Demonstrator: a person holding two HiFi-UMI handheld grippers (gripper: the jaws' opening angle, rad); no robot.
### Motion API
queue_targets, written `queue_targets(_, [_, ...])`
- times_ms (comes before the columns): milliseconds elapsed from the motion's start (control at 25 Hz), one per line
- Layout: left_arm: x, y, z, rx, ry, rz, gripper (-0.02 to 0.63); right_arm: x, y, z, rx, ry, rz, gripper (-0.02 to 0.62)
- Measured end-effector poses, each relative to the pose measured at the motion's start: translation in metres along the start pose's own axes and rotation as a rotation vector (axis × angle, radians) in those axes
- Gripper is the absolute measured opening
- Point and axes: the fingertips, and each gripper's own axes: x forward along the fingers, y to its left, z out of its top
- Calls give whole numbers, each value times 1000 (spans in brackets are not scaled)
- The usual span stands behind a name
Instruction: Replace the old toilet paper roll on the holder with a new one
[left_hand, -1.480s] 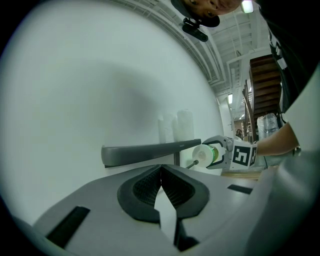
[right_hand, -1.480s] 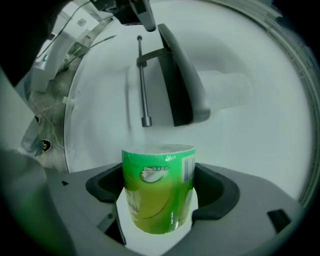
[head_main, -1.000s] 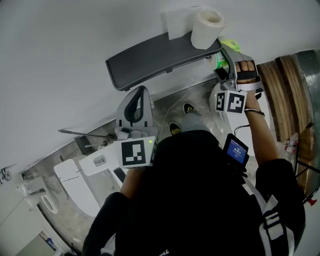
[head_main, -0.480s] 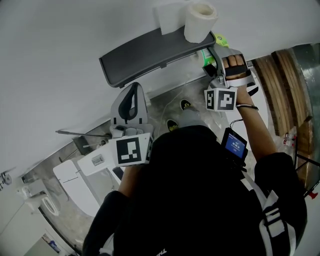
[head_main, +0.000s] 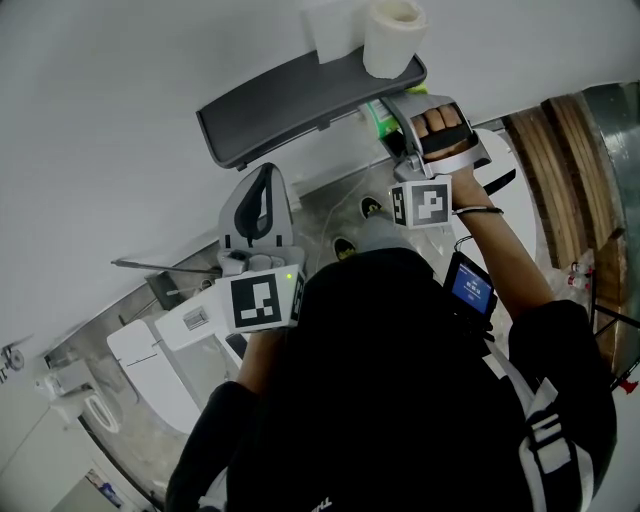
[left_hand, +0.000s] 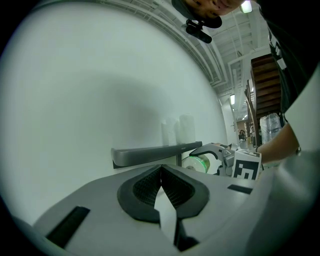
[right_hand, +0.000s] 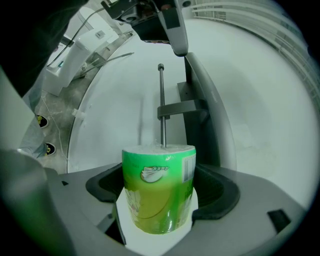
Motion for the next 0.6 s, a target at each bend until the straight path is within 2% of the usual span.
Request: queue_targets(600, [-10, 1, 4, -6, -8, 20, 22, -1, -1, 31, -12, -33, 9, 417])
